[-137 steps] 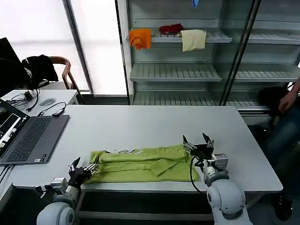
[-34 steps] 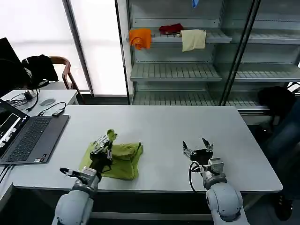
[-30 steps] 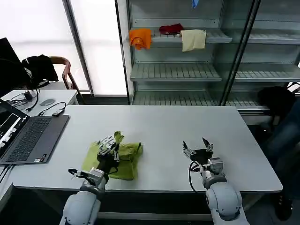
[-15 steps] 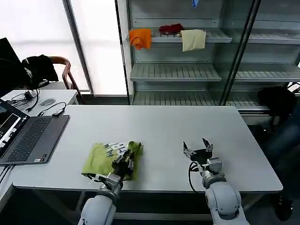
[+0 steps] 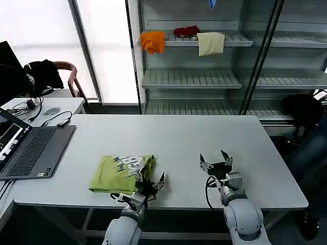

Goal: Fold and organize the clothes.

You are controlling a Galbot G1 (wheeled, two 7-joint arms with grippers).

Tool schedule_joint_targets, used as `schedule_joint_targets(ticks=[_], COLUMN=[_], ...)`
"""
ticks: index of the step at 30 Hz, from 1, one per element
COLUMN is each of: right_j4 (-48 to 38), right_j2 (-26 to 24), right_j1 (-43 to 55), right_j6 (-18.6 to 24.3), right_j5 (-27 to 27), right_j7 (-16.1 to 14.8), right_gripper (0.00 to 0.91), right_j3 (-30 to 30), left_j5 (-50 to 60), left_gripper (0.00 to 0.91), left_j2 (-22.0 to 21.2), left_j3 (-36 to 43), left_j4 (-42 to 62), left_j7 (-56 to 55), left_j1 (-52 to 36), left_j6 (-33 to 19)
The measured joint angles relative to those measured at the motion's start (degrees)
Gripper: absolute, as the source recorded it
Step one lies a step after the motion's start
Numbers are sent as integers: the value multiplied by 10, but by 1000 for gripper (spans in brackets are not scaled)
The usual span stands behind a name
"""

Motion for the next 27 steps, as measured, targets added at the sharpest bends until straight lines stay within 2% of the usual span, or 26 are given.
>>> schedule_joint_targets(ticks=[9,21,27], right_j4=[4,-7,-8], right_j2=[-5,-1,0], right_j1=[-1,6,13], right_j6=[-1,-1,-4], right_j5=[3,4,7], right_j7=[1,2,-1], right_gripper=[907,907,907], right_j3=[3,-2,-6], left_j5=[-75,-229,-262], left_gripper=[907,907,907], left_j2=[16,82,93], left_j3=[-29,-193,-231], left_j4=[-41,-56,-35], left_j7=[10,47,48], left_j1=[7,9,8], left_j6=[-4,20,31])
